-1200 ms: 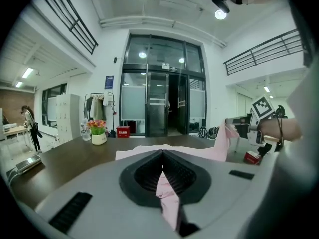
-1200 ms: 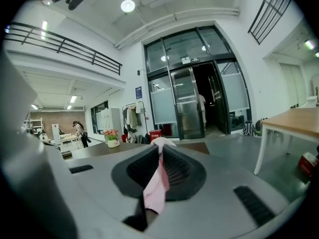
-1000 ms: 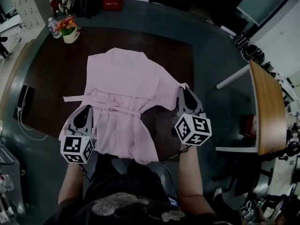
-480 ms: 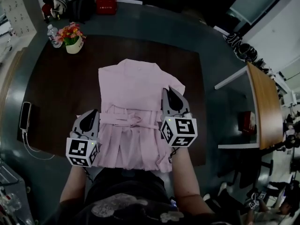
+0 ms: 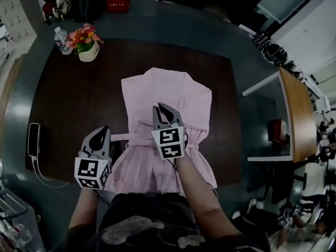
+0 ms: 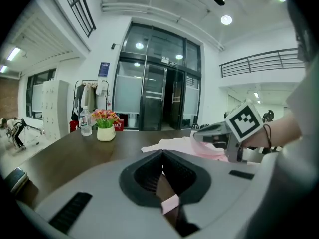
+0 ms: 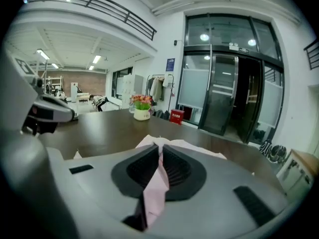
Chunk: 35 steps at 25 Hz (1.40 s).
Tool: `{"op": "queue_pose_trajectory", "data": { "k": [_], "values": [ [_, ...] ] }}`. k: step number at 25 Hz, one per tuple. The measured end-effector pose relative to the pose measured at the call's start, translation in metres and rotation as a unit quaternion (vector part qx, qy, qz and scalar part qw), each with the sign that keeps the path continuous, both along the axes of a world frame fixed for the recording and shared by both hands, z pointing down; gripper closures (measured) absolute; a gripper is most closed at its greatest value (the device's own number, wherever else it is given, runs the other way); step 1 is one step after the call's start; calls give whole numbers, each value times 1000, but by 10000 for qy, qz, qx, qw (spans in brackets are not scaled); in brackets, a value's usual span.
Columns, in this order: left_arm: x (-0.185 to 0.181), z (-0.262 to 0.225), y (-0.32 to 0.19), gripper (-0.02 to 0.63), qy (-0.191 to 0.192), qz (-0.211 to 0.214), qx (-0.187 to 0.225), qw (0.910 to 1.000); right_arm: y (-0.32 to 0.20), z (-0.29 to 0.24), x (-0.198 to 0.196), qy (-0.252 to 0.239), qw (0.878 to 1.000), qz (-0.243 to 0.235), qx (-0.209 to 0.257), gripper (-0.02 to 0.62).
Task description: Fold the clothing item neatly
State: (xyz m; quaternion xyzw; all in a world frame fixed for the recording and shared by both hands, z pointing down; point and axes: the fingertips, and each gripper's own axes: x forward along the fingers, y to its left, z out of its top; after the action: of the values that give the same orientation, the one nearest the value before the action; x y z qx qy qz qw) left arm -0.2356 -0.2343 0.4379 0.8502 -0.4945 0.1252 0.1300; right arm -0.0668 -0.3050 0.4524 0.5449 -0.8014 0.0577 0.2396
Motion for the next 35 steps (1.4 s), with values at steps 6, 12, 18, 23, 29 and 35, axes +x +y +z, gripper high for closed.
{"op": "queue_pose_trajectory", "data": {
  "k": [6, 12, 18, 23, 29, 35],
  "values": [
    [-15, 8, -4, 595, 95, 17, -109, 9999, 1, 54, -31, 452, 9972, -277, -526, 578],
    [-21, 19, 0, 595, 83, 101, -253, 9996, 24, 84, -70, 786, 9843, -1240, -980, 559],
    [-17, 19, 0, 595, 29, 59, -271, 9996, 44, 67, -81, 418, 9801, -1716, -903, 469],
    [-11, 16, 1, 595, -10, -37, -231, 9997, 30, 49, -34, 107, 9932, -975, -623, 471],
    [-5, 13, -2, 595, -18, -168, -214, 9996, -24, 59, 13, -62, 9913, -569, -1188, 471],
    [-10, 18, -8, 595, -70, -283, -312, 9991, -58, 115, 8, 138, 9712, -785, -2247, 471]
  ]
}}
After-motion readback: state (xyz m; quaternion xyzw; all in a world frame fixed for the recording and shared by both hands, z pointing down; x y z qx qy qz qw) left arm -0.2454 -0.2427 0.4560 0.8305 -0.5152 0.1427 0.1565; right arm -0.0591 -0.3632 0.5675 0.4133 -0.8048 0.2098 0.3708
